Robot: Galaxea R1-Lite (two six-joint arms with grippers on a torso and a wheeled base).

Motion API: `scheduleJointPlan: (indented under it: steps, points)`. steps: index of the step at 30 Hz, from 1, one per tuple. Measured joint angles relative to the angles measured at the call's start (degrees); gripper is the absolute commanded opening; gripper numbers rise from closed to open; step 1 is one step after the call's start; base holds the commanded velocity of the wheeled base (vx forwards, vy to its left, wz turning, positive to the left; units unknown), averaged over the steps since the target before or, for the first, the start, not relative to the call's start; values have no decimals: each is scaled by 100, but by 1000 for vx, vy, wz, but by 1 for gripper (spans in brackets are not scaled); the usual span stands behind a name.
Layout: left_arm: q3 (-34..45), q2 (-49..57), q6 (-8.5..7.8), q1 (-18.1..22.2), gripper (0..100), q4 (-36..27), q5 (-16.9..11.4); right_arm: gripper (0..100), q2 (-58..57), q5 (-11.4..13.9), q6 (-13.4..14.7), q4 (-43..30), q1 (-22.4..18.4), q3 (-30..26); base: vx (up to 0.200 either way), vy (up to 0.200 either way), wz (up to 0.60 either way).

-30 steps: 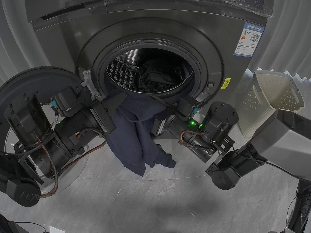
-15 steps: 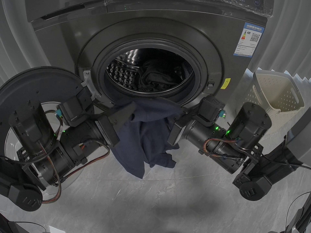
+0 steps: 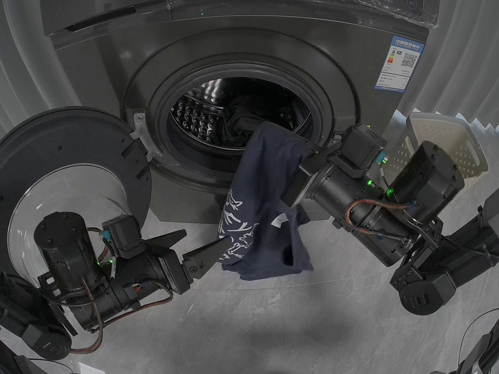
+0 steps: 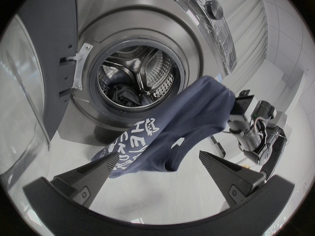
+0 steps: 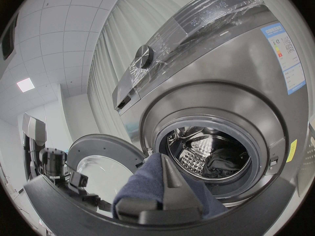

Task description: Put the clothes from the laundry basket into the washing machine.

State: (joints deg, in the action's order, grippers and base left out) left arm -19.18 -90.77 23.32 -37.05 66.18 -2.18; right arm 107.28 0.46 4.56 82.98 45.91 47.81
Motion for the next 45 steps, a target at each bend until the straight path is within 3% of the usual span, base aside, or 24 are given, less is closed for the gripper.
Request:
scheduleJointPlan:
  steps: [6,12,19,24,34,45]
  points:
    - [101,-132,-34,-90,100,13,-49,0,41,-246,11,-77,15,296,0,0,0]
    - [223,-158,-165,-451,100,18,-424,0,201,-304,69,-224,37,651,0,0,0]
    - [300,-349,-236,-798,100,77,-652,0,444,-416,132,-267,69,1070,0,0,0]
    - [300,-663,-250,-816,100,446,-666,0,518,-425,146,-265,91,1147,0,0,0]
    - [258,-1992,-230,-788,100,2050,-660,0,542,-425,178,-262,135,1161,0,0,0]
    - [-603,-3021,-200,-464,100,2258,-618,0,542,-425,211,-262,161,1156,0,0,0]
